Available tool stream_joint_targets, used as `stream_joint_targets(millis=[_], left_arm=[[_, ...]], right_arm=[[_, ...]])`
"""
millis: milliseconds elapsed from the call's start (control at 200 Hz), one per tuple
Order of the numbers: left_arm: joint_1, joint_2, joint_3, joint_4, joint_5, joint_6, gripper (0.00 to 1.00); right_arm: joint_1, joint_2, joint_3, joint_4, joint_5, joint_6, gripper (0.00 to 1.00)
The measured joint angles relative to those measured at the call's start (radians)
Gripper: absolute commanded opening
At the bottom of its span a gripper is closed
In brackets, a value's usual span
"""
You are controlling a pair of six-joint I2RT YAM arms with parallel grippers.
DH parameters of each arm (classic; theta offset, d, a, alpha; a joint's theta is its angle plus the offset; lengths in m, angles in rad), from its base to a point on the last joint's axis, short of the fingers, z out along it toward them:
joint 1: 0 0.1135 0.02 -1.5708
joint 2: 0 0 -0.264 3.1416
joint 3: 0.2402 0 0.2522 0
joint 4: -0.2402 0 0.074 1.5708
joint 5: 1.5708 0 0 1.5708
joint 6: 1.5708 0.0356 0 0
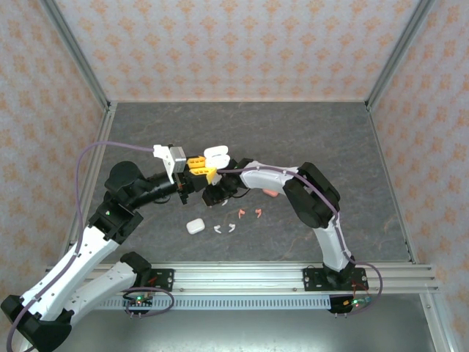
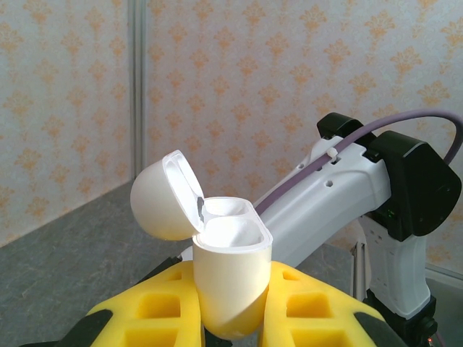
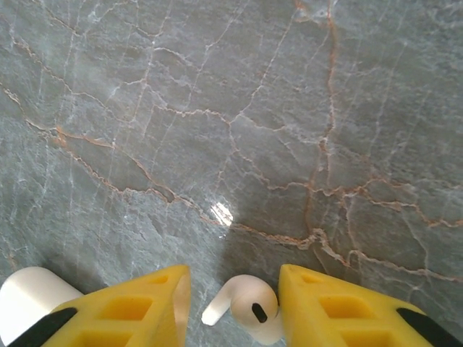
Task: Insert wireless bluetooth earbuds into charging case
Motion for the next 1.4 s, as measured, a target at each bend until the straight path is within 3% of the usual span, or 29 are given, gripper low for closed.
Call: stream_joint_targets(millis=[405, 676, 1171, 1401], left_arm=[[0.0, 0.0, 0.0, 0.0, -0.004, 0.0, 0.0], [0.0, 0.0, 0.0, -0.001, -0.004, 0.0, 0.0], [0.0, 0.005, -0.001, 0.0, -0.003, -0.003, 0.0], [0.0, 0.046, -0.01, 0.0, -0.003, -0.024, 0.0]], right_arm=[[0.003, 0.0, 0.002, -0.028, 0.029, -0.032, 0.2], [0.0, -0.029, -0.026, -0.012, 0.042, -0.013, 0.19], [-0.197, -0.576, -0.306, 0.122, 0.137, 0.046, 0.19], [-0.221, -0.802, -0.373, 0.109, 0.187, -0.003, 0.18]])
